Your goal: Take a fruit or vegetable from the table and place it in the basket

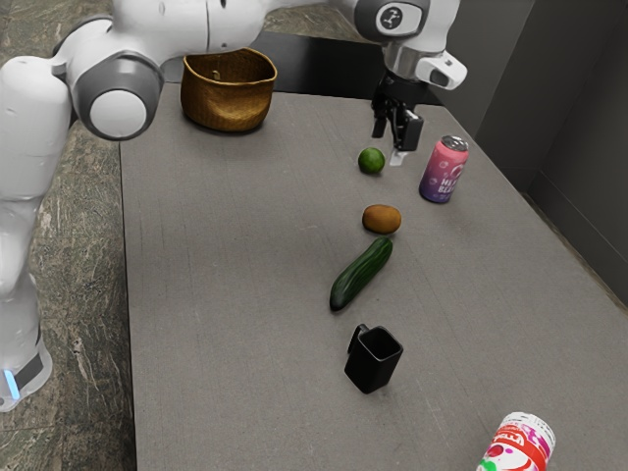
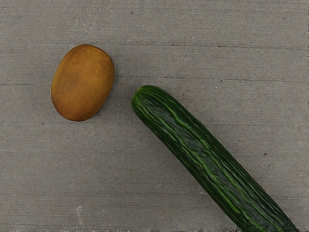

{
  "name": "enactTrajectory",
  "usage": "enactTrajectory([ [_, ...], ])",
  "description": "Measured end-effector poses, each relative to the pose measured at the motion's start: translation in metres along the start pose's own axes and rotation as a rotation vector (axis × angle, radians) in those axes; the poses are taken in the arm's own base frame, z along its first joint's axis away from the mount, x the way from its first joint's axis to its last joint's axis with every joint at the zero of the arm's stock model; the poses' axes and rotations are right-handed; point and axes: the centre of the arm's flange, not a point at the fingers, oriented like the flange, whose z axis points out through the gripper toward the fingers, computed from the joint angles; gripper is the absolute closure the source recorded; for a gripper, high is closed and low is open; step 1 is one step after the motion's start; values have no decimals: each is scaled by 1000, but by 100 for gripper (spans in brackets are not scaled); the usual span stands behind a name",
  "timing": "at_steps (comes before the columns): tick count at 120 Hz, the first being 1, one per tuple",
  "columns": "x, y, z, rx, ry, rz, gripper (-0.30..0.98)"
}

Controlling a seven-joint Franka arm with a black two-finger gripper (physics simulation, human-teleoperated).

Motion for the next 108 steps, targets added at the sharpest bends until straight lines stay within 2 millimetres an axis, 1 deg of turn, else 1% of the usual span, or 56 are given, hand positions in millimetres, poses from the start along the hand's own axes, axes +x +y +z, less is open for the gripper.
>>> enactTrajectory([
  [23, -1, -1, 2, -9, -14, 21, 0],
  [31, -1, -12, 4, -29, -19, 10, 0],
  [35, -2, -12, 3, -39, -20, 11, 0],
  [39, -2, -8, 4, -48, -23, 21, 0],
  [45, -1, 9, 8, -62, -34, 55, 0],
  [53, 1, 24, 15, -71, -51, 88, 0],
  [58, 3, 29, 20, -71, -60, 102, 0],
  [63, 3, 29, 22, -61, -65, 109, 0],
  [71, 4, 19, 27, -43, -78, 100, 0],
  [84, 2, -23, 67, -19, -168, 30, 0],
  [89, -1, -34, 79, -10, -196, 13, 0],
  [98, -3, -44, 100, 14, -225, 5, 0],
  [108, 5, -45, 112, 31, -191, 12, 0],
])
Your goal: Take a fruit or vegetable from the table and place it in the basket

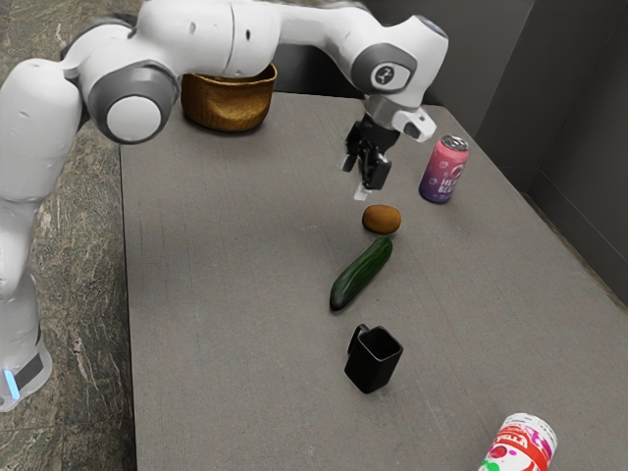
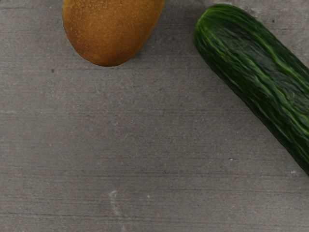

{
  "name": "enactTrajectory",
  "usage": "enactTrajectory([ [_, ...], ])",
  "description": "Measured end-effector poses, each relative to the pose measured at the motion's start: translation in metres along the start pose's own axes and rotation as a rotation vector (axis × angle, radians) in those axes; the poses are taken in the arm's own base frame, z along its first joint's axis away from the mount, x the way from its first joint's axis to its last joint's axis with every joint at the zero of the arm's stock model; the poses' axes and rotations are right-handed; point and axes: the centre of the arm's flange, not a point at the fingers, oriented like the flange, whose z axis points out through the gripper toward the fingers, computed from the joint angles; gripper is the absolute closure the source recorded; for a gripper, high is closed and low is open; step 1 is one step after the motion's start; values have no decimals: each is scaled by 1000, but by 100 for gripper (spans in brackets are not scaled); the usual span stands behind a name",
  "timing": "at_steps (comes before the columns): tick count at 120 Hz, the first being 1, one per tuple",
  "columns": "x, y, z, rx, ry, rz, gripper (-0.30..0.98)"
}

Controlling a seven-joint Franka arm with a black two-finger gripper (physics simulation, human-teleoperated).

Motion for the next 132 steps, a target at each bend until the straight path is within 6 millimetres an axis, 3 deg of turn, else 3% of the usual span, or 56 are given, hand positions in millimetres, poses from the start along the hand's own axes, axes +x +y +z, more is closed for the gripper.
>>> enactTrajectory([
  [11, 22, 4, 23, 1, 29, 10, 0],
  [28, 43, 6, 41, 4, 84, 17, 0],
  [48, 73, -11, 83, 10, 127, -2, 0],
  [79, 88, -19, 55, 39, 257, 15, 0],
  [132, 111, -17, 83, 43, 288, 62, 0],
])
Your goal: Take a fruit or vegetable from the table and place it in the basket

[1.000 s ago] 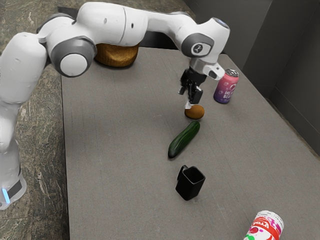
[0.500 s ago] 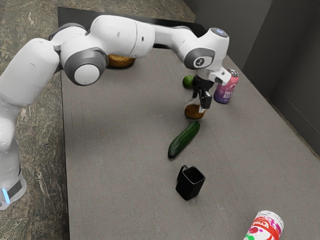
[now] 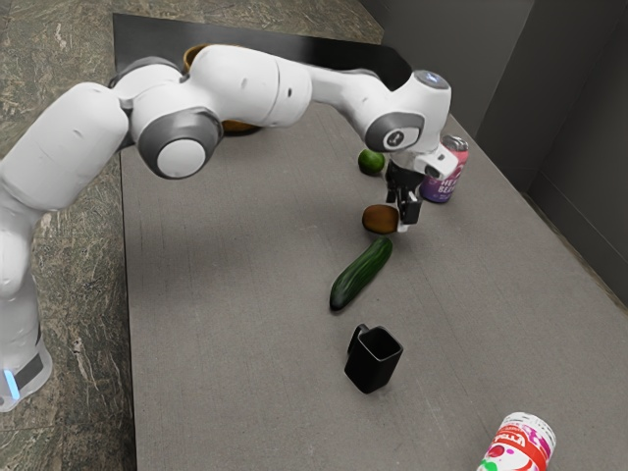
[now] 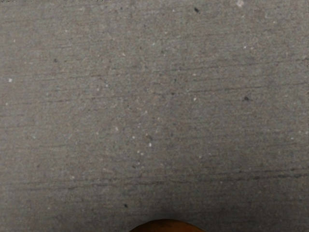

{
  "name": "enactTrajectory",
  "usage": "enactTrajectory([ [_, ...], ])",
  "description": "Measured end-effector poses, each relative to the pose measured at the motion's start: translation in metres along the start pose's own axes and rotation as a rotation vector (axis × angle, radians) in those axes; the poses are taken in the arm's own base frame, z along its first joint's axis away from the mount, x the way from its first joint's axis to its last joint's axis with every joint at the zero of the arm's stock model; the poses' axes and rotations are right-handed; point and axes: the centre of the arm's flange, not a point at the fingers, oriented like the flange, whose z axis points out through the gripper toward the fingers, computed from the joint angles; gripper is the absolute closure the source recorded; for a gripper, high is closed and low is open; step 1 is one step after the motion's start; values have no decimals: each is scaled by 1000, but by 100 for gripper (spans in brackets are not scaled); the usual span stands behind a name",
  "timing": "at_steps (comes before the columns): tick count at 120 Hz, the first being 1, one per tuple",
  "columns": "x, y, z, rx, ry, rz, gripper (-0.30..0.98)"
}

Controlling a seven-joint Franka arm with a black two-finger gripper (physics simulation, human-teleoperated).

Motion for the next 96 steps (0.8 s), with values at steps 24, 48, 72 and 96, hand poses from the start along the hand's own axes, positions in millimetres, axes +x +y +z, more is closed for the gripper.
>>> enactTrajectory([
  [24, -1, -1, 1, -4, -1, 49, 0],
  [48, -6, -7, 5, -15, -38, 82, 0],
  [72, -10, -6, 17, -25, -75, 113, 0],
  [96, -11, -7, 17, -20, -86, 135, 35],
])
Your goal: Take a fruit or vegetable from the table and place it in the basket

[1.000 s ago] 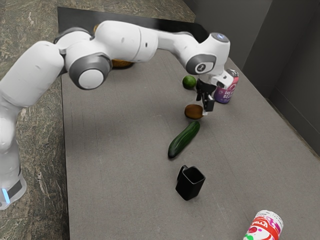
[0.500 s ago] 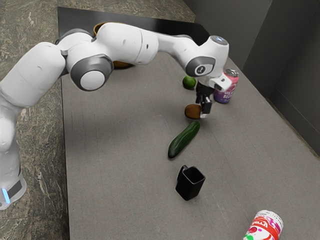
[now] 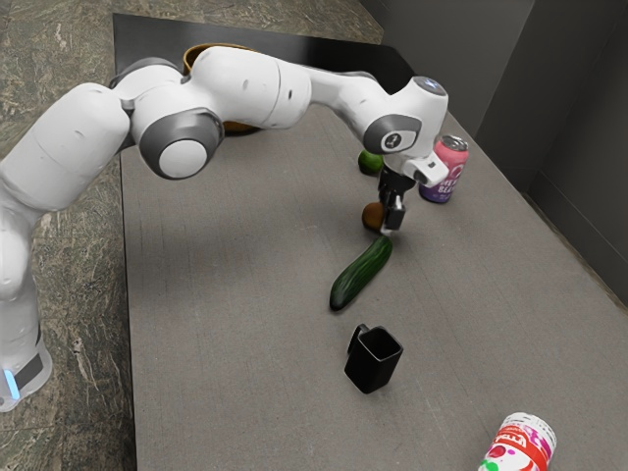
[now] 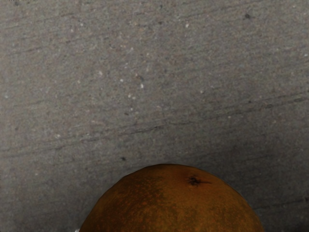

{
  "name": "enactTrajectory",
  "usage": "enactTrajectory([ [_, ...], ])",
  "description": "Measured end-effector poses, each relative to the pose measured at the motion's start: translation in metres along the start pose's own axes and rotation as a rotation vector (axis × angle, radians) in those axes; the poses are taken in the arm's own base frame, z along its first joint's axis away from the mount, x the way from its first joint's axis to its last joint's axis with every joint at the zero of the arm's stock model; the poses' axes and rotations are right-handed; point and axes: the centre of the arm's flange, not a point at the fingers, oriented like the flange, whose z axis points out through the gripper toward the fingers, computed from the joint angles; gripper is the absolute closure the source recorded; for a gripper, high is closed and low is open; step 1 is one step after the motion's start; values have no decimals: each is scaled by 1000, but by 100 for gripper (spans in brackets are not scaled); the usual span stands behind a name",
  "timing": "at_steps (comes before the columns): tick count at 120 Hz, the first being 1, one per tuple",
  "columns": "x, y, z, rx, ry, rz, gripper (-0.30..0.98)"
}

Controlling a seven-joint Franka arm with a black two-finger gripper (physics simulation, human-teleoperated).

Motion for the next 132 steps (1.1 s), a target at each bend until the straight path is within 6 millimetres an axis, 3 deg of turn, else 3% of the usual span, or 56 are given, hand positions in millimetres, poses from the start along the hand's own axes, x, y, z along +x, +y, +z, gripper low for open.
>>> enactTrajectory([
  [16, 0, 1, -11, 17, 3, 16, 44],
  [24, -4, 2, -37, 26, 18, 20, 46],
  [38, -22, 4, -105, 38, 57, 18, 45],
  [48, -47, -6, -124, 25, 34, -6, 46],
  [77, -193, -133, -187, 69, -23, -242, 45],
  [98, -299, -235, -187, 88, -95, -440, 45],
  [105, -315, -257, -184, 98, -112, -467, 45],
  [121, -321, -285, -193, 140, -120, -473, 45],
  [132, -344, -315, -187, 152, -146, -510, 45],
])
